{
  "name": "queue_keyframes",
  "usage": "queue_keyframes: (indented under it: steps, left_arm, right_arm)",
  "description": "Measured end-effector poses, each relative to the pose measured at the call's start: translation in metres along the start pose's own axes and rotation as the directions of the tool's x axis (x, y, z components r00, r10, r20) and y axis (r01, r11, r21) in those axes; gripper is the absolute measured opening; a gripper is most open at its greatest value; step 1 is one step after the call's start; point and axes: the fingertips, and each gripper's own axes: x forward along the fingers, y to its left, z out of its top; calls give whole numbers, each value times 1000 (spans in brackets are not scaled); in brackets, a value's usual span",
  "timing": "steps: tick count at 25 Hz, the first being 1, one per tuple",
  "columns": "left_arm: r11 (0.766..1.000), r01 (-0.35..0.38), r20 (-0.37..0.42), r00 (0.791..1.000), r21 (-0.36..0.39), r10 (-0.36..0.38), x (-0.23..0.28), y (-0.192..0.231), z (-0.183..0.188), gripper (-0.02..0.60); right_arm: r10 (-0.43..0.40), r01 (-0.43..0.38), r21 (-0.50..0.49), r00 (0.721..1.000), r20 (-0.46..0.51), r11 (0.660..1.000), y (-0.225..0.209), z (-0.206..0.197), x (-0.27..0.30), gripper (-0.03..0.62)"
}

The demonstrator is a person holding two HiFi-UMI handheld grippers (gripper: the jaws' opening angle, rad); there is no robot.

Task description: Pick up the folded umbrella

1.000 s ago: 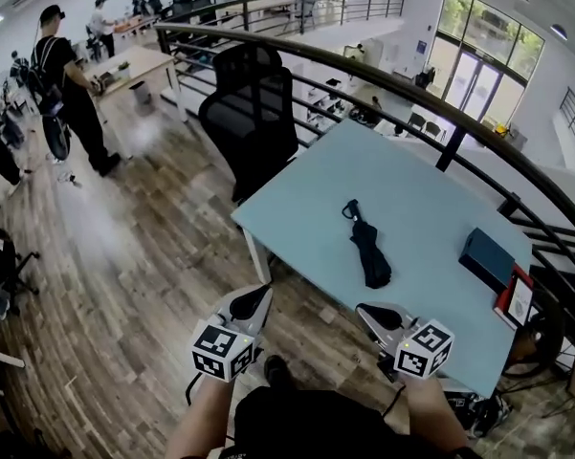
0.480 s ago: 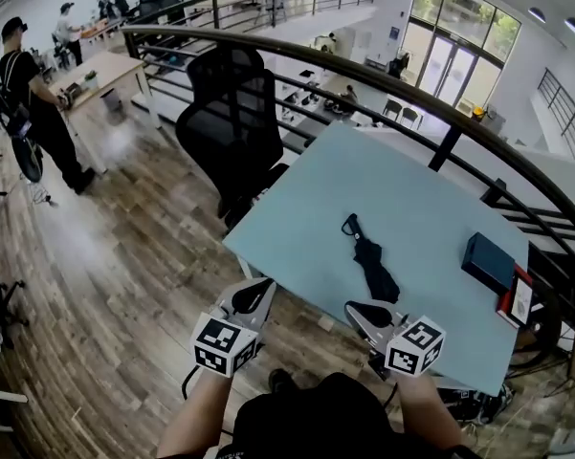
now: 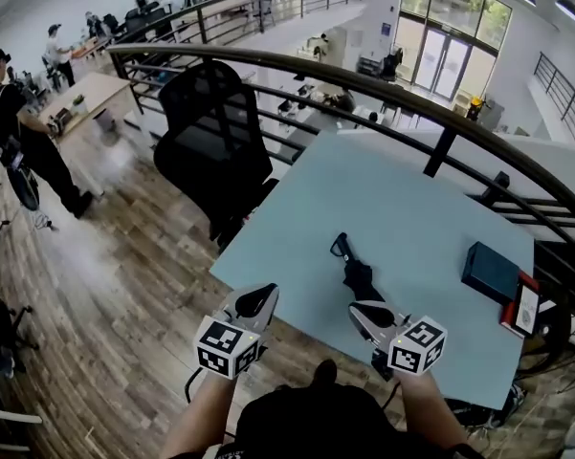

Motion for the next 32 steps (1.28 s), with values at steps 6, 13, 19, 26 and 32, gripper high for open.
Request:
queue_keyframes:
  steps: [6,13,19,26,32]
  left_arm:
    - [1000,15,-19,1000,17,-15,53,-6,18,6]
    - [998,56,-74,996,13,-55,102,-13,10,6]
    - [992,125,-113,986,20,-122,140,1,5,6]
    - [974,220,-118,970,55,-213,179,19,13,6]
    - [956,293,-143,947,19,-288,203,24,5,6]
  right_arm:
    - [-17,16,36,999,30,999,-53,15,-7,3]
    - [-129,132,125,991,-29,983,-106,-9,-11,43]
    - [-219,224,172,975,-46,959,-139,-9,1,106]
    - [-304,322,160,944,-127,933,-167,-19,29,182]
    - [-351,400,113,885,-306,910,-191,-62,47,262]
